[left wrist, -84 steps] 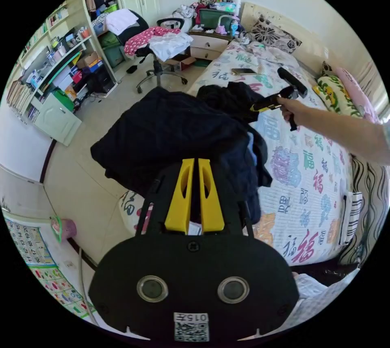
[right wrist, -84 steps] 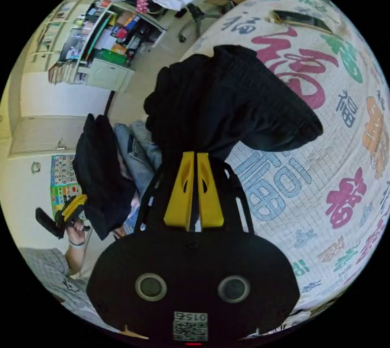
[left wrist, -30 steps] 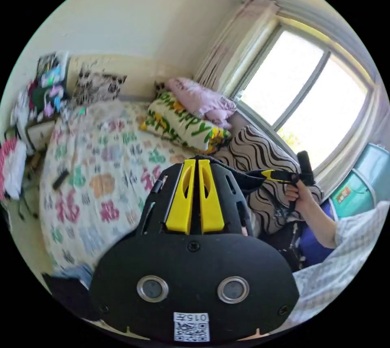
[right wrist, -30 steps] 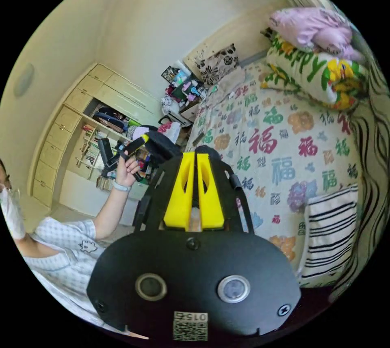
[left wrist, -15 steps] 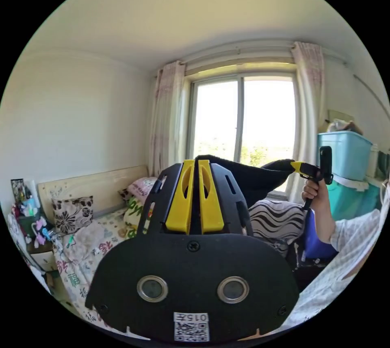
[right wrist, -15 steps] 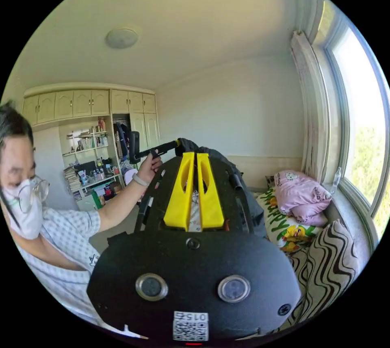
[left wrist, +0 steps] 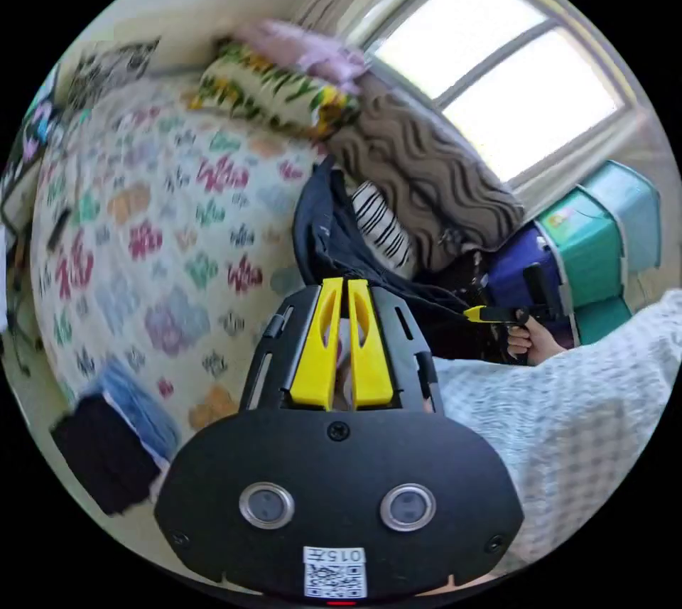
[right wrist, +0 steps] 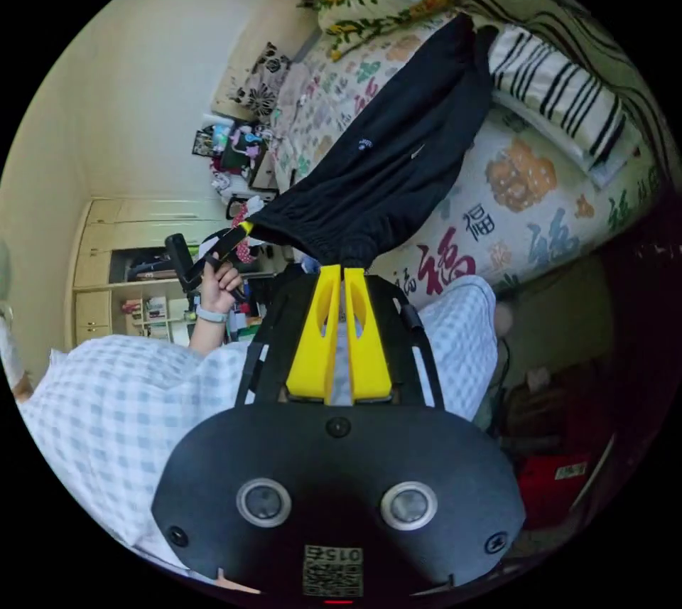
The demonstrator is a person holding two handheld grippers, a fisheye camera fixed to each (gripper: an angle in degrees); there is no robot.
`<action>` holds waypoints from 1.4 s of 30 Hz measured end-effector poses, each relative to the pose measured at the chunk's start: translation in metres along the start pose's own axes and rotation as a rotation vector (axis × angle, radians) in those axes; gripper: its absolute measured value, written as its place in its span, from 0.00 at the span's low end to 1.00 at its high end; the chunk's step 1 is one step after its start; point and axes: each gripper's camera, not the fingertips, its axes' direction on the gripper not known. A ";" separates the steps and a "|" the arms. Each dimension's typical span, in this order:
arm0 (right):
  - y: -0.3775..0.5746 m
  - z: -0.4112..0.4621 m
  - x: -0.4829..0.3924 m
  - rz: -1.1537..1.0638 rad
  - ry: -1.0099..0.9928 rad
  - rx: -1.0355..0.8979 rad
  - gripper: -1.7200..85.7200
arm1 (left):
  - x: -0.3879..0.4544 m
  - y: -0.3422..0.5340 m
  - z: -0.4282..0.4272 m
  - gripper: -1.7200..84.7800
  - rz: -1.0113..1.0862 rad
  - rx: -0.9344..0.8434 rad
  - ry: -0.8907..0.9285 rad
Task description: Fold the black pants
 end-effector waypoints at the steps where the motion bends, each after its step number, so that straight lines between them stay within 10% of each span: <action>1: 0.004 0.021 0.018 0.079 0.010 -0.052 0.02 | -0.017 0.020 0.018 0.02 -0.090 -0.072 -0.015; 10: -0.018 0.080 0.033 0.138 0.027 -0.162 0.02 | -0.086 0.066 0.031 0.02 -0.364 -0.153 0.038; 25: -0.121 -0.055 -0.237 -0.740 0.122 0.531 0.01 | -0.035 -0.176 -0.203 0.02 0.282 0.478 0.043; 33: -0.111 0.116 -0.235 -0.738 -0.263 0.121 0.01 | -0.158 -0.020 -0.277 0.02 0.175 0.507 -0.020; 42: -0.125 0.479 -0.186 -0.510 -0.305 -0.682 0.01 | -0.399 0.239 -0.218 0.01 -0.508 0.068 -0.286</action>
